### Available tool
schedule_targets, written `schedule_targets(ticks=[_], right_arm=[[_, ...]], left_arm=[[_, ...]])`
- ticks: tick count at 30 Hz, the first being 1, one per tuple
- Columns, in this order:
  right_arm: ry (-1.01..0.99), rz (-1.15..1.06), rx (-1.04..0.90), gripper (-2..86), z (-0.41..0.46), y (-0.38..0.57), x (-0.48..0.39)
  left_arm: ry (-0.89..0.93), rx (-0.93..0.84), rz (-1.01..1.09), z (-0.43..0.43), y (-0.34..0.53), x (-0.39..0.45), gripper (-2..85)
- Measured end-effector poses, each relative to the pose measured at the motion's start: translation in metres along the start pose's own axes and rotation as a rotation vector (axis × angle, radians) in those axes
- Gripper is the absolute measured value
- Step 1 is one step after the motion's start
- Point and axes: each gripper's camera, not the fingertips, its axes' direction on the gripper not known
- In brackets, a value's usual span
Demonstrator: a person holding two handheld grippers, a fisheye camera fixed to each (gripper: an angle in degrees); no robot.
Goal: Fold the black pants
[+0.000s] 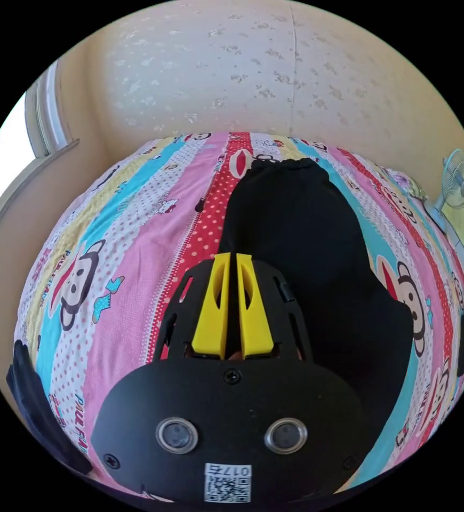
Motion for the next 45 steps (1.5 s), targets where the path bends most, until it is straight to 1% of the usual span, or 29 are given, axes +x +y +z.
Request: schedule_targets(ticks=[3, 5, 7, 9, 10, 11, 12, 13, 14, 16, 17, 20, 21, 23, 25, 27, 28, 29, 30, 32, 33, 35, 38, 42, 45], right_arm=[[-0.049, -0.071, -0.021, 6.0, -0.013, 0.000, 0.002], [-0.121, -0.174, -0.048, 7.9, -0.040, 0.006, -0.001], [-0.142, -0.259, -0.060, 8.5, -0.071, 0.027, -0.002], [-0.137, -0.341, -0.095, 8.7, -0.105, 0.065, 0.003], [-0.118, -0.346, -0.139, 8.6, -0.127, 0.099, 0.013], [-0.136, -0.357, -0.164, 8.4, -0.151, 0.142, 0.029], [-0.159, -0.368, -0.168, 8.3, -0.164, 0.167, 0.037], [-0.197, -0.385, -0.171, 8.1, -0.191, 0.220, 0.056], [-0.211, -0.367, -0.196, 7.8, -0.213, 0.271, 0.074], [-0.262, -0.319, -0.243, 7.4, -0.244, 0.338, 0.099], [-0.316, -0.280, -0.199, 6.9, -0.274, 0.371, 0.117], [-0.366, -0.222, -0.219, 6.5, -0.322, 0.426, 0.142], [-0.366, -0.241, -0.216, 6.6, -0.329, 0.435, 0.144], [-0.298, -0.336, -0.202, 6.8, -0.359, 0.459, 0.148], [-0.278, -0.343, -0.210, 7.2, -0.376, 0.466, 0.158], [-0.319, -0.294, -0.200, 7.9, -0.390, 0.470, 0.180], [-0.389, -0.226, -0.183, 8.6, -0.397, 0.471, 0.201], [-0.489, -0.128, -0.151, 9.4, -0.403, 0.471, 0.227], [-0.544, -0.071, -0.132, 9.8, -0.405, 0.472, 0.241], [-0.741, 0.149, -0.109, 11.7, -0.401, 0.478, 0.293], [-0.775, 0.194, -0.126, 12.3, -0.396, 0.480, 0.303], [-0.910, 0.299, -0.183, 13.9, -0.382, 0.488, 0.329], [-0.977, 0.351, -0.163, 14.3, -0.385, 0.498, 0.342], [-1.004, 0.374, -0.170, 14.5, -0.393, 0.498, 0.347], [-0.969, 0.436, -0.196, 13.6, -0.392, 0.496, 0.352]], left_arm=[[-0.025, -0.003, -0.006, 0.002, -0.001, 0.004, -1.0], [-0.042, -0.010, -0.008, 0.004, -0.002, 0.006, -1.0], [-0.054, -0.014, -0.010, 0.005, -0.003, 0.008, -1.0], [-0.054, -0.021, -0.023, 0.006, -0.004, 0.009, -1.0], [-0.053, -0.022, -0.027, 0.006, -0.005, 0.008, -1.0], [-0.054, -0.023, -0.029, 0.006, -0.004, 0.009, -1.0], [-0.057, -0.023, -0.027, 0.006, -0.004, 0.010, -1.0], [-0.058, -0.023, -0.025, 0.006, -0.003, 0.011, -1.0], [-0.059, -0.023, -0.023, 0.005, -0.003, 0.013, -1.0], [-0.053, -0.023, -0.025, 0.004, -0.001, 0.014, -1.0], [-0.053, -0.022, -0.020, 0.003, 0.001, 0.017, -1.0], [-0.104, -0.002, 0.021, -0.005, 0.012, 0.031, -1.0], [-0.137, 0.019, 0.047, -0.010, 0.022, 0.041, -1.0], [-0.191, 0.080, 0.087, -0.021, 0.041, 0.059, -0.9], [-0.248, 0.108, 0.075, -0.028, 0.058, 0.072, -0.8], [-0.267, 0.051, 0.029, -0.030, 0.081, 0.077, -0.4], [-0.270, 0.059, 0.023, -0.033, 0.088, 0.079, -0.3], [-0.259, 0.125, 0.011, -0.046, 0.105, 0.082, 0.4], [-0.235, 0.196, -0.019, -0.063, 0.119, 0.084, 2.9], [-0.237, 0.267, -0.062, -0.083, 0.130, 0.084, 8.2], [-0.265, 0.278, -0.058, -0.092, 0.132, 0.084, 10.4], [-0.253, 0.229, -0.046, -0.100, 0.128, 0.080, 10.9], [-0.171, 0.149, -0.072, -0.098, 0.125, 0.071, 11.2], [-0.197, 0.126, -0.079, -0.093, 0.133, 0.085, 12.2], [-0.228, 0.132, -0.066, -0.087, 0.146, 0.100, 12.7]])
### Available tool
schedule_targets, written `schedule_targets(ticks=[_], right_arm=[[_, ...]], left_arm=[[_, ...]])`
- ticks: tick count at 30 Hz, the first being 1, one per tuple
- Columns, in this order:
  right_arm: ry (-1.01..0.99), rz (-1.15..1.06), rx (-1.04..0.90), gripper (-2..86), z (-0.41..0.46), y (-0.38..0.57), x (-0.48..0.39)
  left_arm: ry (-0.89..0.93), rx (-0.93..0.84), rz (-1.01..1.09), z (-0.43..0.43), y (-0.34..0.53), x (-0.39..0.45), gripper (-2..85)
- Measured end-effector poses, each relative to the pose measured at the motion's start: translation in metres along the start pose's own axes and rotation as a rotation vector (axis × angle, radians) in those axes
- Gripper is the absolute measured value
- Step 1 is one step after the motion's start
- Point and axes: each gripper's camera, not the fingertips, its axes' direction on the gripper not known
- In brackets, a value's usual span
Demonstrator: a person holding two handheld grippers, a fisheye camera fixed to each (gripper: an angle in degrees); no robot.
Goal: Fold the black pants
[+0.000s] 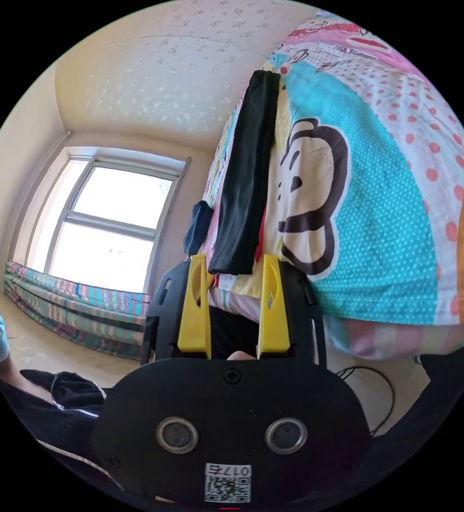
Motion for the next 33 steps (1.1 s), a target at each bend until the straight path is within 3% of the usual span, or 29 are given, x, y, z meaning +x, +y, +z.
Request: schedule_targets(ticks=[7, 13, 16, 20, 28, 33], right_arm=[[0.098, 0.112, -0.008, 6.9, -0.012, -0.009, -0.009], [-0.178, 0.261, 0.030, 2.5, -0.041, -0.013, -0.010], [-0.332, 0.229, 0.005, 1.6, -0.045, -0.016, -0.021], [-0.089, 0.130, -0.002, 2.7, -0.044, -0.013, -0.037], [0.019, 0.009, -0.005, 8.8, -0.019, -0.006, -0.043], [0.191, -0.047, -0.009, 8.1, 0.003, 0.004, -0.055]], left_arm=[[0.044, 0.023, -0.077, -0.010, 0.018, 0.008, 13.6], [0.111, 0.016, -0.090, -0.030, 0.028, 0.022, 14.5], [0.181, 0.021, -0.118, -0.028, 0.035, 0.022, 14.5], [0.187, 0.005, -0.133, -0.017, 0.043, 0.025, 14.5], [0.216, 0.066, 0.048, -0.017, 0.025, 0.058, 13.7], [0.060, -0.012, 0.174, 0.025, 0.035, 0.053, 11.1]])
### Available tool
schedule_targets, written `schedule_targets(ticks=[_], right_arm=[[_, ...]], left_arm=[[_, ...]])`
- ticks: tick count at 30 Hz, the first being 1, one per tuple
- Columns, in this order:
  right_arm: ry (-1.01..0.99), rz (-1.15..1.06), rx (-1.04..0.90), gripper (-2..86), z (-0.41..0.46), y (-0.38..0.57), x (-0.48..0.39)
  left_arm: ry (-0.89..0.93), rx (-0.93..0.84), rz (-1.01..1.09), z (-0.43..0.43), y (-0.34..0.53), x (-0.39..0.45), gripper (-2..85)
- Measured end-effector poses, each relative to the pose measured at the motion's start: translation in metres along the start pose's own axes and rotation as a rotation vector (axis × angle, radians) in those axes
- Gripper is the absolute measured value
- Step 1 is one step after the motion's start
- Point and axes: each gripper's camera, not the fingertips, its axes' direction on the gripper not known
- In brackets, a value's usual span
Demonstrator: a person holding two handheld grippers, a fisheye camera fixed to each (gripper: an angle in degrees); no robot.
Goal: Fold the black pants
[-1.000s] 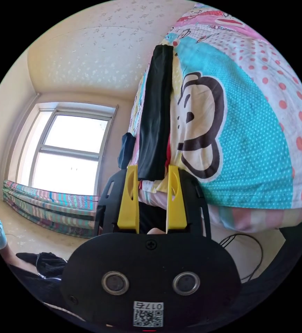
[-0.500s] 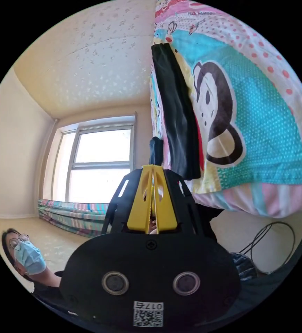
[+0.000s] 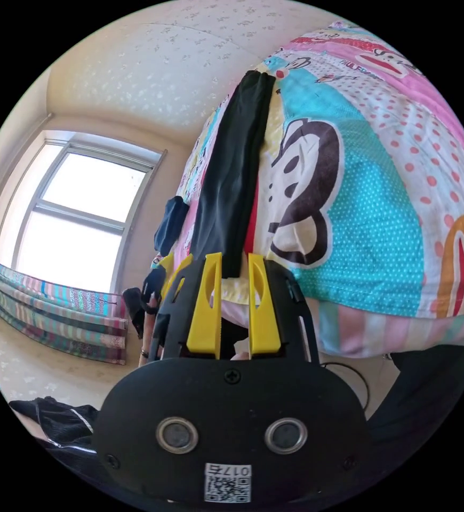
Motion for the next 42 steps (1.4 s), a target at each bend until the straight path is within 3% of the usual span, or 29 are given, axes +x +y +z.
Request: schedule_targets(ticks=[5, 14, 19, 34, 42], right_arm=[[0.055, -0.037, -0.021, 9.4, 0.008, 0.004, -0.020], [0.248, -0.074, -0.046, 11.7, 0.047, -0.001, -0.073], [0.278, -0.061, -0.030, 11.5, 0.056, -0.002, -0.079], [0.012, 0.089, 0.049, 5.3, 0.030, -0.014, -0.067], [-0.214, 0.133, 0.052, 4.3, 0.008, -0.038, -0.085]], left_arm=[[0.044, 0.144, 0.034, -0.004, 0.038, -0.014, 6.7], [-0.021, 0.100, 0.111, 0.000, 0.031, 0.002, 6.1], [0.036, 0.107, 0.051, -0.003, 0.029, -0.007, 6.6], [0.103, 0.117, 0.014, -0.024, 0.016, -0.030, 8.3], [0.330, 0.246, -0.236, -0.070, 0.020, -0.056, 17.0]])
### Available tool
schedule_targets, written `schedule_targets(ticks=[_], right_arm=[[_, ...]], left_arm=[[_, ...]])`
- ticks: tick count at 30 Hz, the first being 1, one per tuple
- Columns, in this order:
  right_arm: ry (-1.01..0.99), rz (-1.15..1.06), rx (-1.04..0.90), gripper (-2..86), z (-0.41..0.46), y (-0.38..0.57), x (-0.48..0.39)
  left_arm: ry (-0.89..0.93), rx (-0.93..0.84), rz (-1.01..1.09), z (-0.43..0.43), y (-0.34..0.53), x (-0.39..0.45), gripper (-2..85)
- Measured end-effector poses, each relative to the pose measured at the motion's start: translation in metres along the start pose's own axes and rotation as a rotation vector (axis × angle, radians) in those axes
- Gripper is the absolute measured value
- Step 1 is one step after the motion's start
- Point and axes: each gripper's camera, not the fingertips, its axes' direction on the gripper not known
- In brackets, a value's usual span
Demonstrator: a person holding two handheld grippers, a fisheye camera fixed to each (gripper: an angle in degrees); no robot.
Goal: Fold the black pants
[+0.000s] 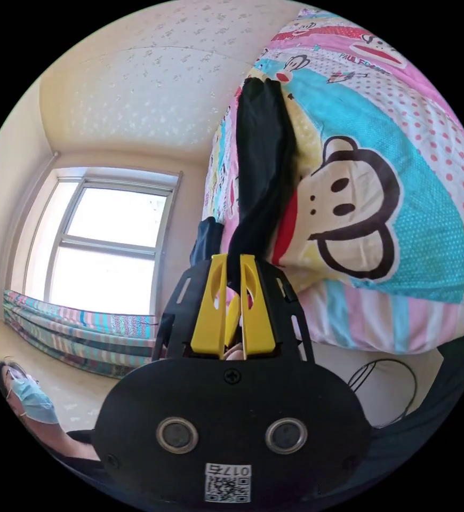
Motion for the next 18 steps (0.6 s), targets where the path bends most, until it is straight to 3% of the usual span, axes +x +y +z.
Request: schedule_targets(ticks=[9, 18], right_arm=[[-0.076, -0.087, -0.015, 2.4, -0.007, -0.030, -0.066], [-0.082, -0.137, -0.026, 2.3, -0.027, -0.032, -0.091]], left_arm=[[0.248, 0.109, -0.344, -0.014, 0.007, -0.040, 20.3], [0.415, 0.139, -0.484, 0.039, -0.019, -0.054, 20.9]])
